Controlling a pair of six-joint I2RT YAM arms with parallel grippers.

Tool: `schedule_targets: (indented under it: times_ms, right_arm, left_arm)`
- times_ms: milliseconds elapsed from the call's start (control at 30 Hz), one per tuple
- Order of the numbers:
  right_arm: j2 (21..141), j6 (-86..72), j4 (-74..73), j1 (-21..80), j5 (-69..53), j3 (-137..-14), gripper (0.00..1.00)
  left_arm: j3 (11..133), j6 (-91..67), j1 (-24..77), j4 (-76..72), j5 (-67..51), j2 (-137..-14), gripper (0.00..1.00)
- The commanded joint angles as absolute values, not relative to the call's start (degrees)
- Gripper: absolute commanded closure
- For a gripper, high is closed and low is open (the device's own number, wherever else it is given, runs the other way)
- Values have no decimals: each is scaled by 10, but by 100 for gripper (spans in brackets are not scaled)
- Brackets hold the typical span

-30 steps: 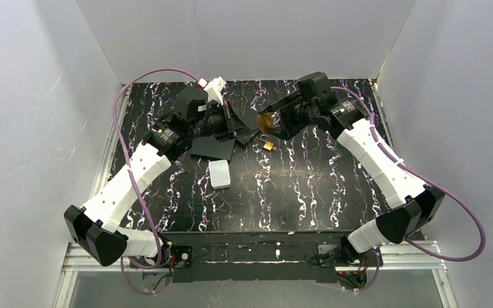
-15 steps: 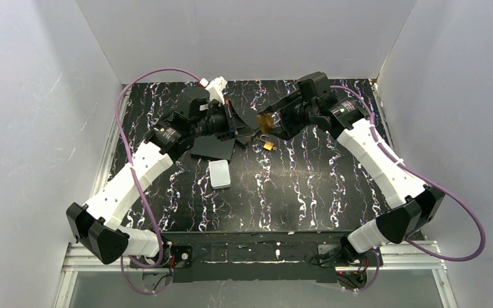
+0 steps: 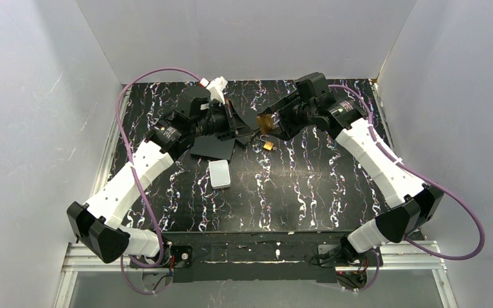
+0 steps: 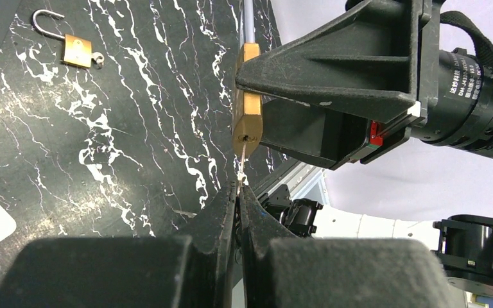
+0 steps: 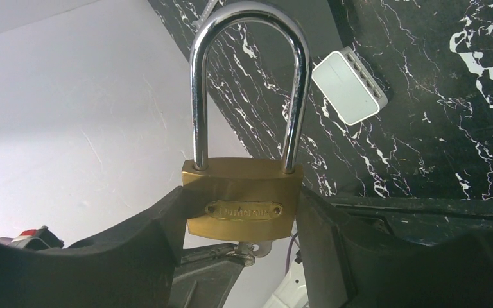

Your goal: Unlock with the key

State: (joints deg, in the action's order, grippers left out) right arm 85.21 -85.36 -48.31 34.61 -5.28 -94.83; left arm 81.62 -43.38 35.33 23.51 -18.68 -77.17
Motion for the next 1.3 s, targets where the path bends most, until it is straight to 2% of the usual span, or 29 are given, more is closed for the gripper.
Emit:
schedule_targets:
  times_ms: [0, 500, 1267]
  right_arm:
    - [850, -848, -466, 355, -56, -988, 99]
    - [869, -847, -473, 355, -45, -1017, 99]
    - [856, -855, -457, 355, -46, -997, 99]
  left_arm:
    - [848, -427, 354, 241, -172, -767, 100]
    - [827, -434, 354, 250, -171, -756, 100]
    - [820, -442, 355, 265, -130, -748, 100]
